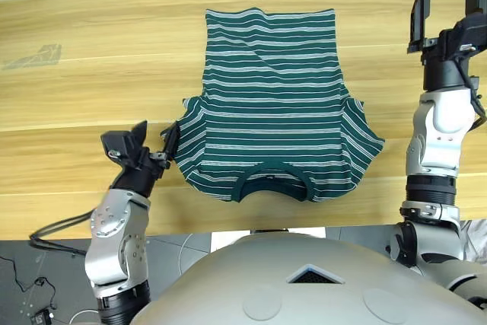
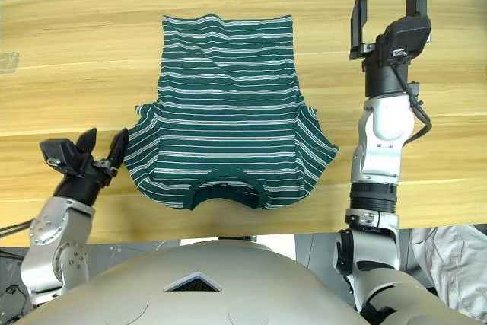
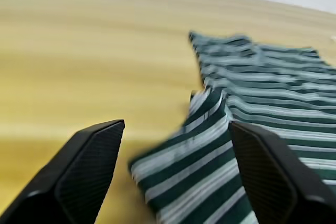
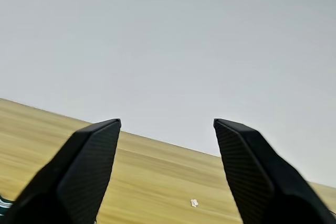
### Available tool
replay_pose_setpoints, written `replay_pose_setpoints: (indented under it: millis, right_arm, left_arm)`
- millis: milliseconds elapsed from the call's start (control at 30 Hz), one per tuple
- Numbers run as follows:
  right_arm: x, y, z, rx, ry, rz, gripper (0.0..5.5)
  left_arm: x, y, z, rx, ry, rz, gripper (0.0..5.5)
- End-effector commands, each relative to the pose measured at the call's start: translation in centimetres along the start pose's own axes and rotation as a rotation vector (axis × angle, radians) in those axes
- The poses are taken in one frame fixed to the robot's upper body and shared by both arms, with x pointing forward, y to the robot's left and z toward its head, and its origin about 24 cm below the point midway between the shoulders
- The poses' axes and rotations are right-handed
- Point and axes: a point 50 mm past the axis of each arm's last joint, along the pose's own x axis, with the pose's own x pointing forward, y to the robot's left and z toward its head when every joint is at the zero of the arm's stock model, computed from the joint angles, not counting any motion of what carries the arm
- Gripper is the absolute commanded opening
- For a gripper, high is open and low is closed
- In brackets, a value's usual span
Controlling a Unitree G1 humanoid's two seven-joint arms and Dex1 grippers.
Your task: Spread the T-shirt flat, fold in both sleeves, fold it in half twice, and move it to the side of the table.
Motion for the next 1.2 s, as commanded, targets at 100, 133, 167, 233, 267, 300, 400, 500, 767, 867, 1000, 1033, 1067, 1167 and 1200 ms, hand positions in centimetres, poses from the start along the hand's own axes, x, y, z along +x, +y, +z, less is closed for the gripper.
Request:
replay_pose_setpoints:
  millis: [100, 133, 167, 233, 267, 300, 400, 500, 767, 867, 1000, 1033, 1067, 1167, 1200]
  right_arm:
    - [0.2, -0.4, 0.8, -0.002, -0.039, -0.033, 3.28]
    - [0.2, -0.4, 0.8, -0.005, -0.041, -0.033, 3.28]
    - [0.2, -0.4, 0.8, -0.009, -0.042, -0.033, 3.28]
    - [0.3, -0.3, 0.9, -0.013, -0.043, -0.031, 3.28]
    - [0.3, -0.3, 0.9, -0.014, -0.043, -0.031, 3.28]
    - [0.3, -0.3, 0.9, -0.015, -0.043, -0.03, 3.28]
    - [0.3, -0.2, 0.8, -0.017, -0.04, -0.022, 3.28]
    - [0.3, -0.1, 0.7, -0.02, -0.038, -0.018, 3.28]
    - [0.4, -0.1, 0.4, -0.024, -0.03, -0.015, 3.28]
    - [0.4, 0.0, 0.2, -0.028, -0.028, -0.012, 3.28]
    - [0.5, 0.0, 0.1, -0.038, -0.028, -0.009, 3.28]
    - [0.4, 0.0, 0.1, -0.041, -0.029, -0.009, 3.28]
    - [0.5, 0.0, 0.1, -0.042, -0.03, -0.008, 3.28]
    - [0.5, 0.1, 0.0, -0.045, -0.029, -0.002, 3.28]
    - [0.5, 0.2, 0.0, -0.045, -0.029, -0.001, 3.28]
  left_arm:
    - [-0.3, 1.0, -2.5, -0.182, 0.134, 0.12, 3.68]
    - [-0.3, 0.8, -2.7, -0.201, 0.15, 0.116, 3.68]
    - [-0.2, 0.7, -2.8, -0.214, 0.163, 0.112, 3.68]
    - [-0.2, 0.7, -3.0, -0.246, 0.174, 0.112, 3.68]
    - [-0.1, 0.7, -3.0, -0.256, 0.178, 0.11, 3.68]
    - [0.0, 0.6, -2.9, -0.263, 0.177, 0.09, 3.68]
    - [0.2, 0.3, -2.5, -0.266, 0.166, 0.054, 3.25]
    - [0.7, 1.1, -2.6, -0.272, 0.158, 0.075, 2.84]
    - [1.6, 1.6, -2.8, -0.246, 0.158, 0.079, 1.55]
    - [1.8, 1.6, -2.8, -0.236, 0.156, 0.074, 1.05]
    - [1.9, 1.5, -2.8, -0.206, 0.154, 0.063, 0.58]
    - [2.0, 1.5, -2.9, -0.201, 0.154, 0.062, 0.42]
    - [2.0, 1.5, -2.9, -0.197, 0.152, 0.061, 0.27]
    - [2.0, 1.5, -2.9, -0.185, 0.146, 0.064, 0.03]
    - [2.0, 1.5, -2.9, -0.174, 0.142, 0.067, 0.03]
